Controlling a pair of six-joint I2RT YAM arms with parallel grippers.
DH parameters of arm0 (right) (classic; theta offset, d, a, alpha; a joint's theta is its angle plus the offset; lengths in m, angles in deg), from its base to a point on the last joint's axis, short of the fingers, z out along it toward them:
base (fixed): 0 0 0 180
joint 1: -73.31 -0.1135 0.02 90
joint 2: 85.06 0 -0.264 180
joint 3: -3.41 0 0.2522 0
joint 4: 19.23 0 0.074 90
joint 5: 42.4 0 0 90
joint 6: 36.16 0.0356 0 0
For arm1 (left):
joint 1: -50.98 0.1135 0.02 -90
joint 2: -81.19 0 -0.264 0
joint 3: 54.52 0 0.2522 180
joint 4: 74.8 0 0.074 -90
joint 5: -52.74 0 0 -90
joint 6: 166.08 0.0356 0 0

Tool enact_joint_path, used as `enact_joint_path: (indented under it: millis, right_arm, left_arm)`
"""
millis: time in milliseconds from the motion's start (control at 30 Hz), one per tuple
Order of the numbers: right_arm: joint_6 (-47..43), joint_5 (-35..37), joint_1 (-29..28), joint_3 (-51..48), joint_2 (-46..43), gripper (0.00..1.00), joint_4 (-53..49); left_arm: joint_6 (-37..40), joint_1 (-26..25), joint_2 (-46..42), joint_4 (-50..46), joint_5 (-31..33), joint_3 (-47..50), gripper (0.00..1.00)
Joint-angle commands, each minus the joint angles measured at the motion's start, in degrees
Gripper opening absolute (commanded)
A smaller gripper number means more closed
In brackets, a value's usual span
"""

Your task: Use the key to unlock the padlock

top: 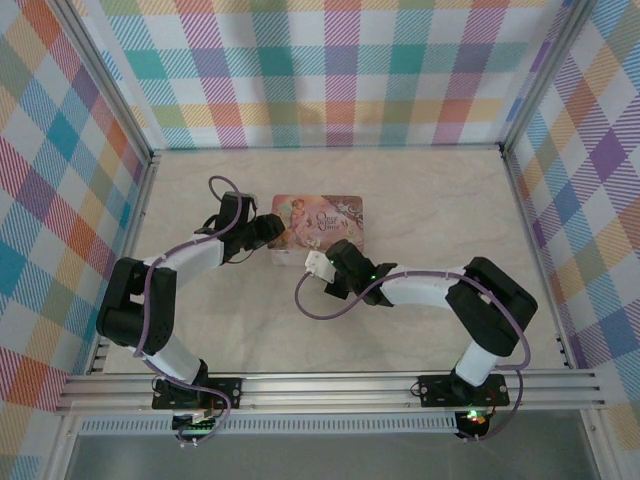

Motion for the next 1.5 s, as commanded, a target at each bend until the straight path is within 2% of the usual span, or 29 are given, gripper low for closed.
enact_joint_path:
  millis: [0, 667, 1000, 1467]
  right_arm:
    - [-3.0, -0.2, -0.8, 2.6, 0.8, 0.0, 10.7]
    - [-3.4, -0.2, -1.8, 4.5, 0.2, 0.0, 13.3]
    - [3.4, -1.3, -1.9, 5.2, -5.4, 0.0, 0.6]
    - [3.2, -3.7, -3.1, 4.5, -2.5, 0.0, 4.2]
  left_arm:
    - [-0.9, -0.6, 1.1, -0.3, -5.0, -1.2, 0.46]
    - [-1.5, -0.6, 1.1, -0.6, -5.4, -1.3, 0.46]
    - [-1.3, -0.6, 0.9, -0.8, -4.3, -1.2, 0.46]
    - [-2.4, -0.6, 0.6, 0.3, -4.9, 0.0, 0.47]
